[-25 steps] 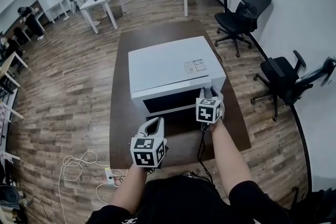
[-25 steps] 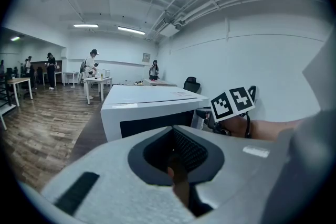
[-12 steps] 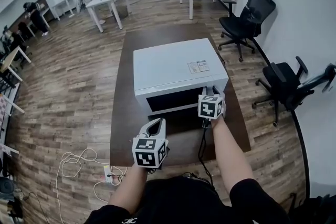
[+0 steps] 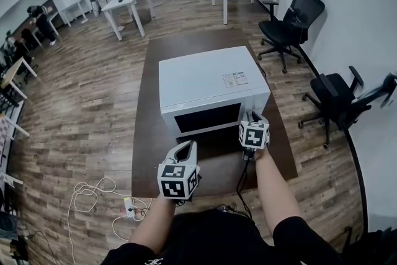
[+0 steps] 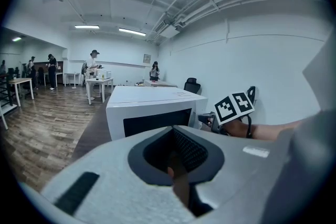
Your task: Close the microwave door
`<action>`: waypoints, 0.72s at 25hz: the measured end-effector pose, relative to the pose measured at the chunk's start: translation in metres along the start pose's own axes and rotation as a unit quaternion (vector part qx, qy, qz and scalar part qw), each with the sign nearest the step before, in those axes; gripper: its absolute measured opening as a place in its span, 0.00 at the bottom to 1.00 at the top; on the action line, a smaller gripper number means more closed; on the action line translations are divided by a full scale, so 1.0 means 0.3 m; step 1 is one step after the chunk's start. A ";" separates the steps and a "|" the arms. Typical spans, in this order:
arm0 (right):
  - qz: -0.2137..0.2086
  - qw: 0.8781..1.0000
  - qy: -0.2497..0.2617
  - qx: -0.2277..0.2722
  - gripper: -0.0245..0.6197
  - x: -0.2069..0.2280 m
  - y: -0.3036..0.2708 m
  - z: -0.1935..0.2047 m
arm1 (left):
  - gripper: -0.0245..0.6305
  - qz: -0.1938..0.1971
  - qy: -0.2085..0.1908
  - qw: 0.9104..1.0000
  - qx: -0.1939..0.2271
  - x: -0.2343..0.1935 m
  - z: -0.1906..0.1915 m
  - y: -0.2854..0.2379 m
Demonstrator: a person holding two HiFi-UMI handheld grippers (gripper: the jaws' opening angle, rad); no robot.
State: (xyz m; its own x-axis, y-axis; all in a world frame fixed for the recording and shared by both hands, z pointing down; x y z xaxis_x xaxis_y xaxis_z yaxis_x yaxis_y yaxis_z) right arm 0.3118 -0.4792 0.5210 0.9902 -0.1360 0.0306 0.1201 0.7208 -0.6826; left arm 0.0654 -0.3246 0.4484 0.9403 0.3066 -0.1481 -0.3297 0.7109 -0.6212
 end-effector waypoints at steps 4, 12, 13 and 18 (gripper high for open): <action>-0.006 0.999 -0.011 0.041 0.07 -0.024 0.083 0.020 | 0.05 0.004 0.000 1.000 0.000 -0.001 0.002 -0.007; -0.035 0.983 0.000 0.178 0.05 -0.119 0.364 -0.011 | 0.05 0.014 0.000 1.000 0.003 -0.001 0.008 -0.023; -0.039 0.981 0.001 0.187 0.05 -0.132 0.398 -0.015 | 0.05 0.014 0.000 1.000 0.004 -0.001 0.008 -0.023; -0.057 0.975 0.003 0.213 0.05 -0.181 0.523 -0.006 | 0.05 0.011 -0.006 1.000 0.018 -0.003 0.002 -0.015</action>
State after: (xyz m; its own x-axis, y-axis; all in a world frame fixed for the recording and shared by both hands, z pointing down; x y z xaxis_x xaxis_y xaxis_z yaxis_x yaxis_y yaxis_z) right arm 0.2767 -0.3600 0.4110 0.9686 -0.2340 0.0836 0.2484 0.9180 -0.3092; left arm 0.0659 -0.3277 0.4517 0.9320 0.3288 -0.1524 -0.3527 0.7261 -0.5902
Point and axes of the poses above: the fingertips, and each gripper's own axes: y backward along the fingers, x to its right, z out of its underside, the point moved 9 cm from there along y, backward along the fingers, and after that the axes turned 15 degrees about -x, right-handed, at the moved point
